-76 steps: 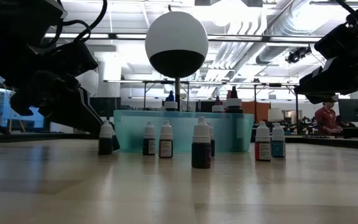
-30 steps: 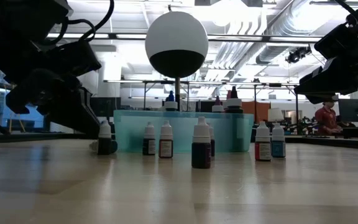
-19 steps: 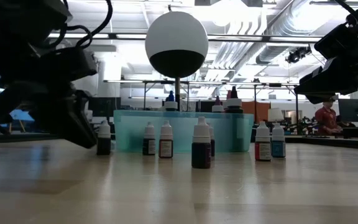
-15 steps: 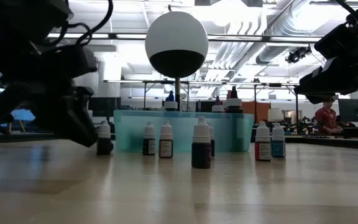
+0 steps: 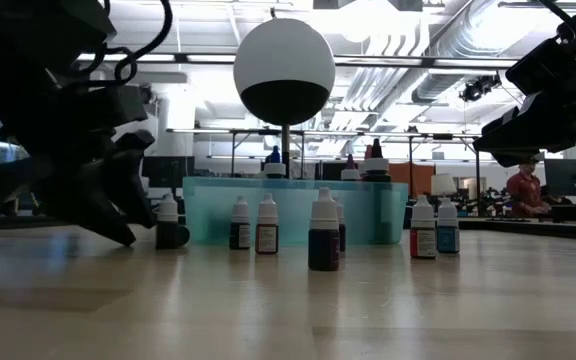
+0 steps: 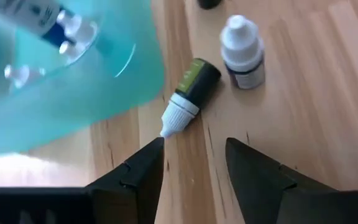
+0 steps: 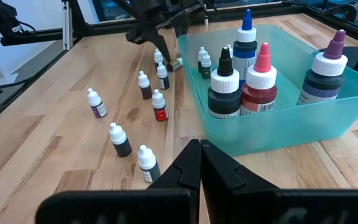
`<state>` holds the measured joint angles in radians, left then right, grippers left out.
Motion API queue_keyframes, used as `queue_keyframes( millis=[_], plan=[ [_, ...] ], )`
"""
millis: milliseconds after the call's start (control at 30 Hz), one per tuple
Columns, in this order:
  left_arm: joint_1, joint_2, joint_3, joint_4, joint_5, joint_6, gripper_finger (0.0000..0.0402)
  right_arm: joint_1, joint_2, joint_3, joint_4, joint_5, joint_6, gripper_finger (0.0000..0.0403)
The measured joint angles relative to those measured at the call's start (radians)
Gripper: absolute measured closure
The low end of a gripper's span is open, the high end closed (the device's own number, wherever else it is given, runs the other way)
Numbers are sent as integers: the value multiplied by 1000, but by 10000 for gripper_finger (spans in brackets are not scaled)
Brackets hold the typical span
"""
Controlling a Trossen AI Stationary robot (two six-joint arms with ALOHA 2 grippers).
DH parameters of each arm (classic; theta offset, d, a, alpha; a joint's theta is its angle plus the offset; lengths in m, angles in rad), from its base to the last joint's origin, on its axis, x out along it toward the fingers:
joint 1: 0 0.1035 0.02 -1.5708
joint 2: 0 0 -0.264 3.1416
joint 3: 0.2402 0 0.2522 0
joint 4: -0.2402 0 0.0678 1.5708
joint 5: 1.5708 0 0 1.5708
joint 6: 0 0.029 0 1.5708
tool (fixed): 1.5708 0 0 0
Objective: Pick & Place food coloring
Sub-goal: Put the small green food coloring bottle into the bin
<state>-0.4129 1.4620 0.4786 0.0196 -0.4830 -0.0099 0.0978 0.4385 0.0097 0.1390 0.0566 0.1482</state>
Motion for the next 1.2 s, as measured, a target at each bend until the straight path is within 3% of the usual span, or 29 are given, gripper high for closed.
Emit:
queue_keyframes(
  millis=[233, 533, 767, 933, 1200],
  plan=[
    [13, 0, -2, 34, 38, 247, 234, 0, 0, 0, 0, 0, 0, 402],
    [130, -13, -2, 49, 163, 295, 234, 0, 0, 0, 0, 0, 0, 402],
    [174, -14, -1, 48, 264, 378, 234, 0, 0, 0, 0, 0, 0, 402],
    [175, -14, -2, 60, 283, 470, 234, 0, 0, 0, 0, 0, 0, 402],
    [235, -12, -4, 90, 381, 491, 234, 0, 0, 0, 0, 0, 0, 402]
  ],
)
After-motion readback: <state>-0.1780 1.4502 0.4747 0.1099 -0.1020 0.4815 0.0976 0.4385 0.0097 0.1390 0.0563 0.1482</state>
